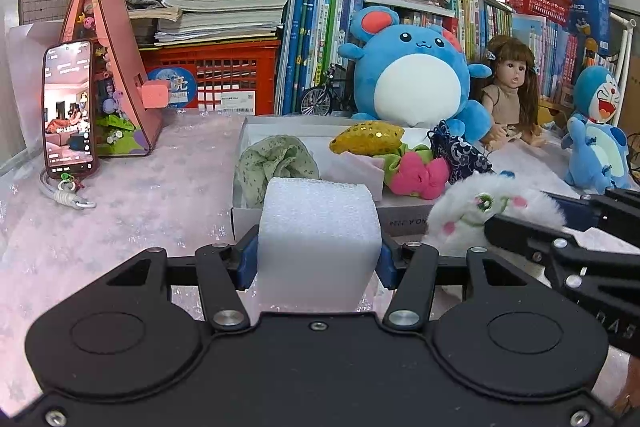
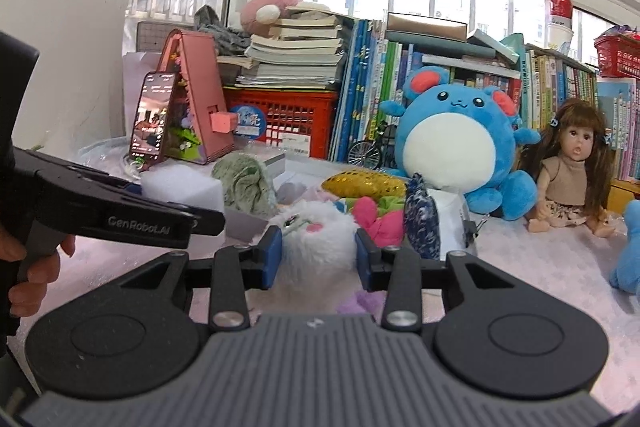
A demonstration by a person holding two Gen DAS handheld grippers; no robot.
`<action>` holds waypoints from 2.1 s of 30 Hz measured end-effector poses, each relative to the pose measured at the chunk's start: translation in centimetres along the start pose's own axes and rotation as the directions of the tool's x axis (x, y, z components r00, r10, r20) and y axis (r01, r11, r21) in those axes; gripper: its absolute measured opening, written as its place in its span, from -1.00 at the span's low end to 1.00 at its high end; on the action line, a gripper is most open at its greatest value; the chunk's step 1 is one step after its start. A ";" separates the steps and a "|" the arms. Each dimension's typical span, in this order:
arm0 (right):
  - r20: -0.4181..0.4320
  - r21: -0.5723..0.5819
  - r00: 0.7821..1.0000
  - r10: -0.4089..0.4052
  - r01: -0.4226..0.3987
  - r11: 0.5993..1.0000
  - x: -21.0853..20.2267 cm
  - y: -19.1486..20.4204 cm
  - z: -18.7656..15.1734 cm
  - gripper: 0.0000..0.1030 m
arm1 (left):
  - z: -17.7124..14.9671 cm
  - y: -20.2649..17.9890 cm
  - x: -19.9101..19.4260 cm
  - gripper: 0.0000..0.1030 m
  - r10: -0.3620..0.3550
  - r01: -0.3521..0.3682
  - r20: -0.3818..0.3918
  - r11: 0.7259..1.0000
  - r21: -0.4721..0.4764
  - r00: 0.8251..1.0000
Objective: Organize soft objects
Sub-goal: 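Carry the foam block and white plush over the white box, then lower both items into the box and open both tools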
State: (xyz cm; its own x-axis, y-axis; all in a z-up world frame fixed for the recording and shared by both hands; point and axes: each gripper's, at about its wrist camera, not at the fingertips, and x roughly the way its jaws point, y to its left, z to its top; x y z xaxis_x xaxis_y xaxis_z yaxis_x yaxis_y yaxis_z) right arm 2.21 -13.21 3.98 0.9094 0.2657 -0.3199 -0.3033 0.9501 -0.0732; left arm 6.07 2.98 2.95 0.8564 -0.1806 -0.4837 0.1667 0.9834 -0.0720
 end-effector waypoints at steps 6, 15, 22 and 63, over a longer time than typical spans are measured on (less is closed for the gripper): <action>0.009 0.030 1.000 -0.012 0.012 0.999 0.1 -0.8 0.5 -0.17 | 0.7 0.1 0.2 0.04 -0.001 0.001 0.007 1.000 -0.006 1.000; 0.019 0.081 1.000 -0.018 0.017 0.997 0.7 -2.1 1.6 -0.17 | 2.0 0.7 0.9 0.03 -0.012 0.012 0.002 0.999 -0.038 1.000; 0.022 0.135 1.000 -0.016 0.013 0.991 1.7 -3.6 2.8 -0.17 | 3.7 0.7 1.5 0.03 -0.021 0.021 0.012 0.999 -0.040 1.000; -0.188 0.166 0.956 -0.227 0.258 0.952 17.8 -12.8 6.2 -0.17 | 12.6 4.0 20.2 0.02 0.035 -0.058 -0.167 0.989 -0.133 0.985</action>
State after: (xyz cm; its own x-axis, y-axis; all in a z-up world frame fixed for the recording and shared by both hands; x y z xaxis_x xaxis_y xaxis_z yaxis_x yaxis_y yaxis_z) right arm 24.04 -19.61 5.08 0.8844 0.0079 -0.4668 -0.0067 1.0000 0.0042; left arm 30.20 2.97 3.84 0.7684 -0.1401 -0.6245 0.0505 0.9860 -0.1592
